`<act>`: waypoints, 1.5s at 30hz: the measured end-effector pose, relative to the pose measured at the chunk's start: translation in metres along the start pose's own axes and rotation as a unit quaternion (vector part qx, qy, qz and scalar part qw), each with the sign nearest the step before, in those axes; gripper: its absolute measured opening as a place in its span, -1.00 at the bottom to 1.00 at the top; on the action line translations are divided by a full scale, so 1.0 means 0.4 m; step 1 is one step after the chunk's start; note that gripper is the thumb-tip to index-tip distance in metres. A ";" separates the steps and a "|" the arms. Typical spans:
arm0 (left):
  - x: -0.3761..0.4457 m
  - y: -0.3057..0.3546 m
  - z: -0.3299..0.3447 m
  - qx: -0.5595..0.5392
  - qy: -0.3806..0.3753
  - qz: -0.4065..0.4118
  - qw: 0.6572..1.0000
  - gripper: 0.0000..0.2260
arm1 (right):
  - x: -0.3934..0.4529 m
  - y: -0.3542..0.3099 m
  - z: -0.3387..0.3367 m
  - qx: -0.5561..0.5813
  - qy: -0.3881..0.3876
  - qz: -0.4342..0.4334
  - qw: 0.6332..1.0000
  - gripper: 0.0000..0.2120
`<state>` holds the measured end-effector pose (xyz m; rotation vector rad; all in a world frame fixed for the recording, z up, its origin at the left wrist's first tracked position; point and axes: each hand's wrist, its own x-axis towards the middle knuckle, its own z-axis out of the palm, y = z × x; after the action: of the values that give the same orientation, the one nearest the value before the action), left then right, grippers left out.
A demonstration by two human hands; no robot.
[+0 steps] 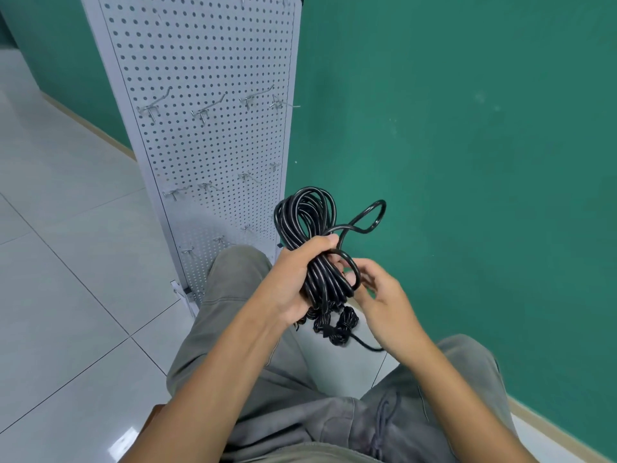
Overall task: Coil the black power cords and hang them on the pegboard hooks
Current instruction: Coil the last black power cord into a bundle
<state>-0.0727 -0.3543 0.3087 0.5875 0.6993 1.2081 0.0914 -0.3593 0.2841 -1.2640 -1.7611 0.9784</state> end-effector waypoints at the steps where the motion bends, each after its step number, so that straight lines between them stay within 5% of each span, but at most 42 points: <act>1: 0.004 -0.002 -0.003 0.017 0.020 0.004 1.000 -0.86 | -0.002 0.000 -0.005 -0.017 0.036 -0.008 0.999 -0.86; 10: 0.019 -0.007 -0.035 0.108 0.140 0.037 0.984 -0.91 | 0.000 0.018 -0.132 -0.151 0.170 -0.067 0.971 -0.80; 17: 0.015 -0.005 -0.030 0.128 0.100 0.079 0.984 -0.75 | 0.056 0.088 -0.187 -0.345 0.025 0.028 0.938 -0.91; 21: 0.010 0.021 -0.030 0.097 0.103 0.087 0.986 -0.90 | 0.094 0.111 -0.202 -0.410 0.003 0.104 0.906 -0.89; 26: 0.010 0.054 -0.056 0.173 0.113 0.089 0.974 -0.92 | 0.163 0.114 -0.284 -0.342 0.174 0.160 0.910 -0.71; 28: 0.015 0.050 -0.063 0.171 0.124 0.072 0.975 -0.91 | 0.190 0.095 -0.305 -0.322 0.181 0.137 0.919 -0.71; 34: 0.022 0.045 -0.080 0.160 0.122 0.045 0.979 -0.87 | 0.179 0.044 -0.273 -0.056 -0.007 0.064 0.996 -0.95; 38: 0.015 0.044 -0.073 0.154 0.095 0.020 0.983 -0.87 | 0.158 0.012 -0.229 0.038 -0.108 0.081 0.990 -0.73; 45: 0.003 0.032 -0.043 0.131 0.057 -0.061 0.988 -0.89 | 0.145 -0.114 -0.185 0.092 -0.117 0.009 0.989 -0.77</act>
<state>-0.0933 -0.3492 0.3067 0.6855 0.9860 1.0482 0.1254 -0.3020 0.3646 -1.0864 -1.7871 1.3124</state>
